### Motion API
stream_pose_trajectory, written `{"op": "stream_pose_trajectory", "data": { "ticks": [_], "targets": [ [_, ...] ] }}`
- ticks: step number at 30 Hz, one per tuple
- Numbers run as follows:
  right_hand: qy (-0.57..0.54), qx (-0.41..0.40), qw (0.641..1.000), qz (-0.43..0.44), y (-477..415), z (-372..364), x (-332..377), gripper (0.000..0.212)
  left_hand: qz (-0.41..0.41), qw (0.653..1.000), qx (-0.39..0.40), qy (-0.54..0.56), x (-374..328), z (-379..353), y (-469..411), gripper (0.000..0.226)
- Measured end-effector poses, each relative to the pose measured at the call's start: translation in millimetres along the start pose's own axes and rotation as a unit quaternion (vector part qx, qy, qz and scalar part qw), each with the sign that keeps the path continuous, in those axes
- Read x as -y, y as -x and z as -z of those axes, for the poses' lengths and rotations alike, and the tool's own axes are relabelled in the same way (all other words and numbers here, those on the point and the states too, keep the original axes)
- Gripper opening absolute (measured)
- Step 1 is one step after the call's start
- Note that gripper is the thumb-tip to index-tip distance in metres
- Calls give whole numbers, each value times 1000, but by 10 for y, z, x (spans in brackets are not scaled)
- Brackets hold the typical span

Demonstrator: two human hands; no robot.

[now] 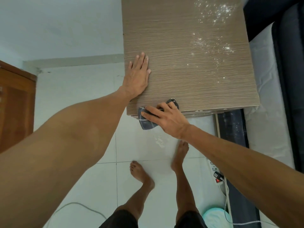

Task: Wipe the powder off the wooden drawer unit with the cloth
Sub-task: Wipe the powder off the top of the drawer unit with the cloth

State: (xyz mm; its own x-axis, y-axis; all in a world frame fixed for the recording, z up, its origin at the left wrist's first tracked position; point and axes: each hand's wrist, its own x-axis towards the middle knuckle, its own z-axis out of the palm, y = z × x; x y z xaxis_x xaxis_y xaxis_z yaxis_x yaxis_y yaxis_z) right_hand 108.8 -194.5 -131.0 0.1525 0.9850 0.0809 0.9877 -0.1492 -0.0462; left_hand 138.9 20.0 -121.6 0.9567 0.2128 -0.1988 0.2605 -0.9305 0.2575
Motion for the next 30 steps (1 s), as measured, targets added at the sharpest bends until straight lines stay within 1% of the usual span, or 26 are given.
{"op": "stream_pose_trajectory", "data": {
  "ticks": [4, 6, 9, 11, 14, 19, 22, 26, 30],
  "targets": [
    [-6, 51, 993, 105, 194, 152, -107, 52, -1, 1000, 18, -8, -138, 34, -7, 54],
    [-20, 60, 992, 111, 333, 233, -226, 56, -6, 1000, 23, -9, -234, 47, -52, 54],
    [-44, 34, 996, 71, 427, 399, -617, 63, 1, 1000, 17, -7, -407, 68, -195, 55],
    [-39, 17, 998, 41, 403, 487, -1015, 63, 10, 1000, 10, -4, -528, 79, -343, 56],
    [-27, 15, 999, -26, 264, 572, -1699, 75, 25, 1000, 7, 4, -681, 40, -582, 57],
    [-36, -7, 992, -124, -169, 729, -2740, 63, 49, 999, -15, -4, -808, -53, -990, 57],
    [-49, -22, 986, -159, -486, 734, -3252, 59, 63, 997, -34, -17, -831, -97, -1169, 56],
    [-52, -55, 980, -185, -941, 645, -3787, 53, 68, 995, -56, -38, -824, -178, -1204, 56],
    [-59, -50, 970, -229, -1393, 531, -4172, 53, 68, 995, -67, -38, -806, -185, -1202, 55]
  ]
}}
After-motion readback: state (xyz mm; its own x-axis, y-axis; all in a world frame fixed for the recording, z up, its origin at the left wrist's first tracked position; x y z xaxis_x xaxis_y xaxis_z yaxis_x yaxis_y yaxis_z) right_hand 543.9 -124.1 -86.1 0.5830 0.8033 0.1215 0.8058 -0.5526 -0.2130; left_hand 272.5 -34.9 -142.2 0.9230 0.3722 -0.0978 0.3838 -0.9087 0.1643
